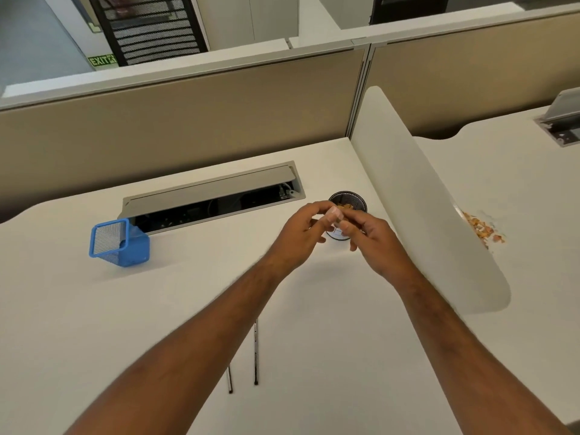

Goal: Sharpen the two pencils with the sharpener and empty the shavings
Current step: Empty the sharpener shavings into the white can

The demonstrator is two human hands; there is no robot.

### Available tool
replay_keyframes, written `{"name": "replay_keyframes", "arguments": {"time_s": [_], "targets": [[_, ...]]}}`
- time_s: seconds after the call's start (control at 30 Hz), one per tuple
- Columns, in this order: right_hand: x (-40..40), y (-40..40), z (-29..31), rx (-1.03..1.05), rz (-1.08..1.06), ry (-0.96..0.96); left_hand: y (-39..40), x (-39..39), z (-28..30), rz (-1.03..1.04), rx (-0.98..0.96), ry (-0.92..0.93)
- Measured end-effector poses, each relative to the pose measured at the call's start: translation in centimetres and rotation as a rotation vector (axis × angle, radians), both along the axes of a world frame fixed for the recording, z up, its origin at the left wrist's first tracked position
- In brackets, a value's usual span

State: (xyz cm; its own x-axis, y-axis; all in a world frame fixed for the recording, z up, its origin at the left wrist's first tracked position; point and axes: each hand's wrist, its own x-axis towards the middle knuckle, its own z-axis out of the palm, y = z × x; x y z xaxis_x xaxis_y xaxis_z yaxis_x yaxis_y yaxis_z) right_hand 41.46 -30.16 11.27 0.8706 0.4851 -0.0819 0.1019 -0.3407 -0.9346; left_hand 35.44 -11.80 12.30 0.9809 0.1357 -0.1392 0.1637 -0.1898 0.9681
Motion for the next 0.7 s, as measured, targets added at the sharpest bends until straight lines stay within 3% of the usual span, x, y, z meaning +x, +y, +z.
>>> {"name": "replay_keyframes", "arguments": {"time_s": [0.17, 0.7], "targets": [[2.1, -0.1, 0.0, -0.004, -0.060, -0.044, -0.7, 3.0, -0.2, 0.000, 0.009, -0.035], [5.7, -1.9, -0.9, -0.103, 0.022, -0.090, -0.5, 6.5, -1.7, -0.009, 0.014, -0.010]]}}
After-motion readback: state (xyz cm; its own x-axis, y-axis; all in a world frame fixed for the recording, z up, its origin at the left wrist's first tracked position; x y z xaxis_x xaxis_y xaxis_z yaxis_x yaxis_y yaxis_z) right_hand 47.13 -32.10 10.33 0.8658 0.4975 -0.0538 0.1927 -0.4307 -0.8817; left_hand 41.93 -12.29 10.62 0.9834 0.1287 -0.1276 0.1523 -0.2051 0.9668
